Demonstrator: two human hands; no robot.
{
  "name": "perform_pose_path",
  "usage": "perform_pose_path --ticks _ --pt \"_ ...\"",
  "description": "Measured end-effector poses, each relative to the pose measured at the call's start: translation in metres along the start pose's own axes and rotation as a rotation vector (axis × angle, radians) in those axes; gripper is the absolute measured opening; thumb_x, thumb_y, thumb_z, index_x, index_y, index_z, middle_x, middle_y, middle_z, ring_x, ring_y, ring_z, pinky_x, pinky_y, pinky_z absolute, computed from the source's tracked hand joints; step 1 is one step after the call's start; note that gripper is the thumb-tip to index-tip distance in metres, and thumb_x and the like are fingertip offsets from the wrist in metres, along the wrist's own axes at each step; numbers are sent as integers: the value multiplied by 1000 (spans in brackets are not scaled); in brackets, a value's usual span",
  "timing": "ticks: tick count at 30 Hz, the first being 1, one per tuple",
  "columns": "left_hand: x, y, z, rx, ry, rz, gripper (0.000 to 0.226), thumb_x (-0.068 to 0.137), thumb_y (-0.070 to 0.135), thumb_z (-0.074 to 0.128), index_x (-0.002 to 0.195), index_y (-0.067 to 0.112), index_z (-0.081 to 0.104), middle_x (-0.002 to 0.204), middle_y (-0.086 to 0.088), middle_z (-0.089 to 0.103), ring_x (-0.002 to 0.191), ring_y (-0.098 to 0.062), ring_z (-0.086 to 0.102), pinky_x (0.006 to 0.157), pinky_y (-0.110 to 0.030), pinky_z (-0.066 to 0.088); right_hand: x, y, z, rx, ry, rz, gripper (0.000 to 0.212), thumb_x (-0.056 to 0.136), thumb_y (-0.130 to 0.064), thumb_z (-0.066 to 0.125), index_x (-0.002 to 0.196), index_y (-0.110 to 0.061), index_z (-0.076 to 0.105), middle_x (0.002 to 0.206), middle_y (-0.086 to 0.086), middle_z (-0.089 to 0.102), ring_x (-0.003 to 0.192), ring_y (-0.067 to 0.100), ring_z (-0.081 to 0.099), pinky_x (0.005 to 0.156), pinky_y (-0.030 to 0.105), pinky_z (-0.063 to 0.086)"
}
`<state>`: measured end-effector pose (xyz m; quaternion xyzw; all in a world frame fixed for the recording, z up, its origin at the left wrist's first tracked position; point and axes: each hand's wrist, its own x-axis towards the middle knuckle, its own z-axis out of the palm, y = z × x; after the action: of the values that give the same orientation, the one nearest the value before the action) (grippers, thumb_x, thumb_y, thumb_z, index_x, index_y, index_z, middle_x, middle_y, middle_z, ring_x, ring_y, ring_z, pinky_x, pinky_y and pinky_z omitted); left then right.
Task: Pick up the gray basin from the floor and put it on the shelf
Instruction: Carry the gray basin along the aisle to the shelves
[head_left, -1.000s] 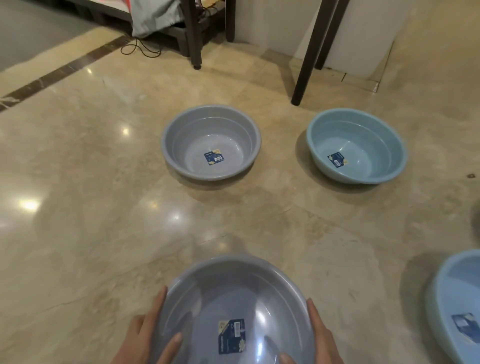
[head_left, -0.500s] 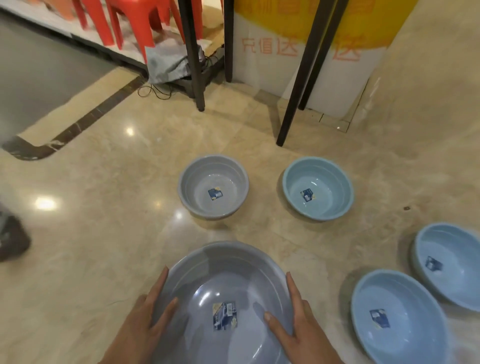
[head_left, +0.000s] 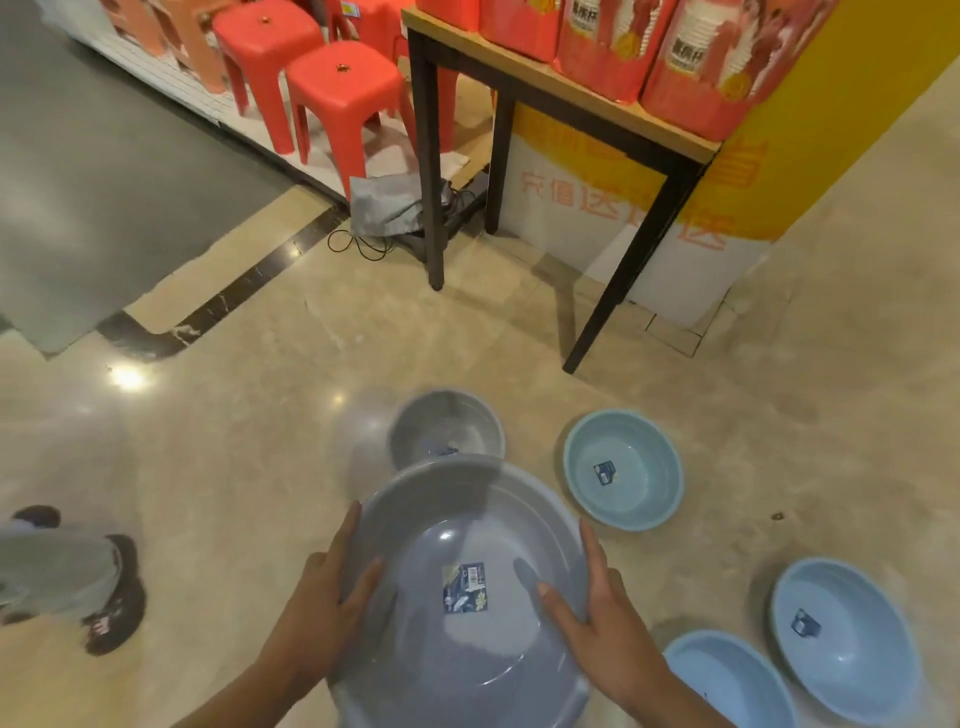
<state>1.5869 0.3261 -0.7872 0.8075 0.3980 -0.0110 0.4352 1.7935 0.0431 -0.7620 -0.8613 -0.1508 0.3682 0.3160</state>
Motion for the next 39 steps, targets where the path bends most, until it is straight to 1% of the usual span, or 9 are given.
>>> perform_pose_path --ticks 6,10,15,19,23,26,30,35,39 --pt "87 4 -12 -36 32 -44 80 79 91 37 150 75 4 114 5 56 95 5 53 81 -16 40 91 -38 -2 16 17 1 100 81 -93 54 156 -72 -7 158 -9 37 131 3 47 108 33 44" --pt "159 -9 -11 -34 1 -72 77 81 89 39 148 76 2 111 6 54 93 -2 59 76 -19 43 170 -39 11 33 -32 -15 101 85 -86 58 162 -63 -5 172 -11 24 151 7 36 122 39 37" --pt "255 -47 20 -28 15 -92 78 83 83 45 149 75 5 113 5 53 96 -1 58 79 -26 48 275 -22 45 17 -29 3 95 90 -78 60 158 -68 -5 164 -5 37 144 17 48 117 44 42" --pt "329 -95 70 -9 44 -93 78 87 77 49 153 71 7 113 -2 54 97 -16 64 90 -43 55 364 12 76 -10 -57 -50 90 97 -67 60 150 -77 -12 158 -5 39 126 14 53 112 43 46" --pt "387 -149 129 9 116 -101 80 84 78 47 154 69 9 113 -1 50 95 -16 59 87 -40 51 440 56 113 -79 -39 -73 89 96 -74 55 153 -73 -13 152 1 46 129 28 61 109 51 52" --pt "420 -184 167 24 153 -101 81 86 73 52 156 65 11 111 0 49 93 -15 58 84 -36 49 485 90 139 -178 -26 -91 91 93 -82 48 154 -69 -19 149 4 47 127 31 63 103 49 54" --pt "445 -216 197 113 178 -92 84 92 62 60 159 59 10 111 -2 49 99 -23 59 88 -41 51 519 122 169 -266 -39 -97 98 86 -94 37 156 -61 -24 150 5 48 124 28 65 94 43 53" --pt "461 -238 210 189 181 -76 90 91 66 59 161 53 4 124 -6 47 112 -30 54 96 -51 50 539 133 195 -359 14 -114 100 87 -93 29 156 -53 -32 149 5 43 118 27 67 92 42 57" --pt "466 -251 215 259 247 -15 90 92 68 51 164 47 2 126 -4 49 111 -30 48 93 -48 47 546 138 208 -411 48 -145 104 85 -95 27 155 -52 -36 146 5 40 112 28 68 89 40 57"
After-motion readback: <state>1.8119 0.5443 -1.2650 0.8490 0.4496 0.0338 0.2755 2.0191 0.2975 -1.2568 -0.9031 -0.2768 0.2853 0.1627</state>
